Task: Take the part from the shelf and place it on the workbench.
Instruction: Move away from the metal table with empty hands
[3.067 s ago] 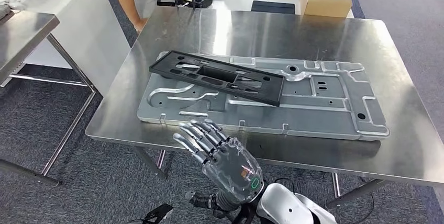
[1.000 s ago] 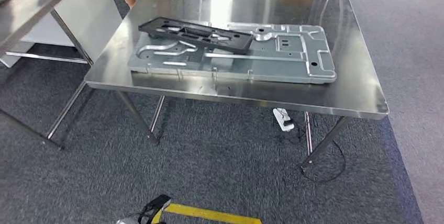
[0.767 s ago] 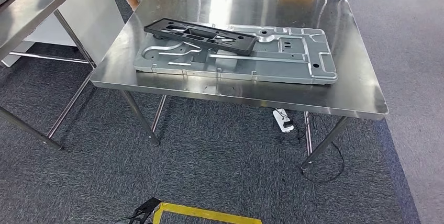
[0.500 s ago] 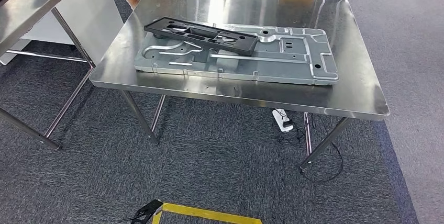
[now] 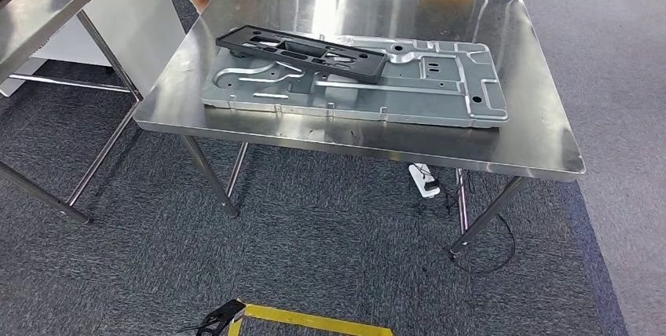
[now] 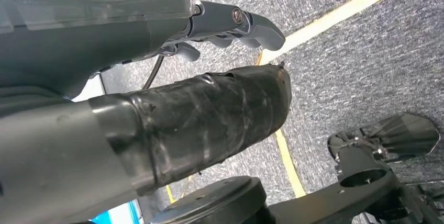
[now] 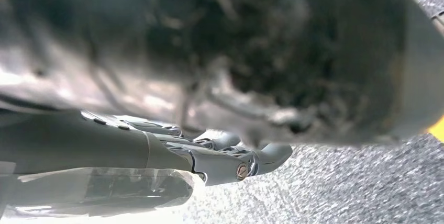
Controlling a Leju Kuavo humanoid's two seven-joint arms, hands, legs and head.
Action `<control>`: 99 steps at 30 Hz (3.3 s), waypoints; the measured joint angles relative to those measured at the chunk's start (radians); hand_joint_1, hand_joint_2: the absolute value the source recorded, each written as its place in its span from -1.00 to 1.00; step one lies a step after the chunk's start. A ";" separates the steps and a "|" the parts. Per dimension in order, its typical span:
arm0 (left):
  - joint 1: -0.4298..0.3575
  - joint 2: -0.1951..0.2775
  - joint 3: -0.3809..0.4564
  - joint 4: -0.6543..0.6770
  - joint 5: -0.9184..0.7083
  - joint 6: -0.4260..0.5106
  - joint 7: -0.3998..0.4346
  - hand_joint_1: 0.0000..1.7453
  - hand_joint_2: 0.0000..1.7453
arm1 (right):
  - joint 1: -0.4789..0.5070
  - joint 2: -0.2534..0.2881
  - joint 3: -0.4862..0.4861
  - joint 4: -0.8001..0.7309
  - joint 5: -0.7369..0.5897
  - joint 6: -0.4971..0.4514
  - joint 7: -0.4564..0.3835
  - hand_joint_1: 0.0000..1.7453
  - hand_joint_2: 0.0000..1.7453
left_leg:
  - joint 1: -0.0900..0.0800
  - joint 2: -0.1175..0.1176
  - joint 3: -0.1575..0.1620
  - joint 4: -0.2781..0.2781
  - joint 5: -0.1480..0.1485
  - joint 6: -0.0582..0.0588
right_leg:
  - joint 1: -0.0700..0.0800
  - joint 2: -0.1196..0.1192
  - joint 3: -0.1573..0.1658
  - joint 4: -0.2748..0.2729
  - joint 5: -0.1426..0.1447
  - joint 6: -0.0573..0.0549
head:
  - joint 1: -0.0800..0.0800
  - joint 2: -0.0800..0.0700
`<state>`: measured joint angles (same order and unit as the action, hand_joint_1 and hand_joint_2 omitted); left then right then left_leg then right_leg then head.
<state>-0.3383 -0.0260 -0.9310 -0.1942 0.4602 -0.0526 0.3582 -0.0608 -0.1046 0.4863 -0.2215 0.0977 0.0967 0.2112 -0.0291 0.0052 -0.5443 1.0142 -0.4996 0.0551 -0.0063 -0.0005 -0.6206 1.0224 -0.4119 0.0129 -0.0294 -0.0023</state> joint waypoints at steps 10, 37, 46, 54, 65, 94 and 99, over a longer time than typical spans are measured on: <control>0.005 0.000 -0.001 0.000 0.008 0.008 -0.004 -1.00 -1.00 | 0.000 0.002 0.015 0.005 0.102 -0.075 -0.047 -1.00 -1.00 | 0.028 0.009 -0.016 -0.019 0.043 0.007 | -0.021 0.001 -0.031 0.174 -0.107 0.040 | 0.002 0.000; 0.042 -0.050 -0.001 0.000 0.087 0.069 0.130 -1.00 1.00 | -0.008 -0.025 0.012 0.014 0.056 -0.185 -0.175 -1.00 -1.00 | 0.023 0.009 0.022 -0.056 0.033 0.019 | -0.008 0.004 -0.104 0.173 -0.130 0.025 | -0.010 0.000; 0.047 -0.071 -0.001 0.000 0.085 0.074 0.144 -1.00 1.00 | -0.015 -0.036 0.012 0.014 0.042 -0.106 -0.177 -1.00 -1.00 | 0.029 0.010 -0.101 0.016 0.094 -0.025 | -0.017 0.004 0.137 -0.002 -0.132 0.035 | -0.009 0.000; 0.033 -0.054 -0.001 0.000 0.051 0.028 -0.034 -1.00 1.00 | -0.015 -0.016 0.009 0.014 -0.034 0.000 -0.196 -1.00 -1.00 | 0.038 0.003 -0.177 0.245 -0.093 -0.063 | -0.008 -0.002 0.058 -0.001 -0.068 -0.025 | -0.013 0.000; -0.015 -0.033 -0.018 0.000 0.040 0.022 -0.041 -1.00 -1.00 | -0.012 0.020 -0.011 0.018 -0.082 0.044 -0.139 -1.00 -1.00 | 0.006 0.000 0.070 -0.058 -0.007 0.017 | 0.003 0.001 -0.023 0.000 0.006 0.004 | -0.016 0.000; 0.010 -0.032 -0.021 0.000 0.042 0.066 -0.068 -1.00 -1.00 | -0.011 0.023 -0.066 0.024 -0.152 0.110 -0.037 -1.00 -1.00 | 0.030 -0.002 0.063 -0.019 -0.043 -0.026 | -0.017 -0.001 -0.030 -0.005 0.035 0.031 | -0.026 0.000; 0.034 -0.040 -0.021 0.000 0.050 0.073 -0.074 -1.00 -1.00 | -0.007 0.023 -0.071 0.027 -0.160 0.121 -0.045 -1.00 -1.00 | 0.025 0.016 0.005 -0.028 0.019 0.013 | -0.019 -0.001 -0.082 0.176 -0.152 0.041 | -0.016 0.000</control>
<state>-0.3045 -0.0658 -0.9521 -0.1942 0.5099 0.0205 0.2844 -0.0678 -0.0814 0.4157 -0.1949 -0.0621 0.2177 0.1664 -0.0044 0.0211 -0.5391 0.9859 -0.4808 0.0681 -0.0253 -0.0010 -0.7029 1.1986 -0.5641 0.0543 -0.0453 -0.0023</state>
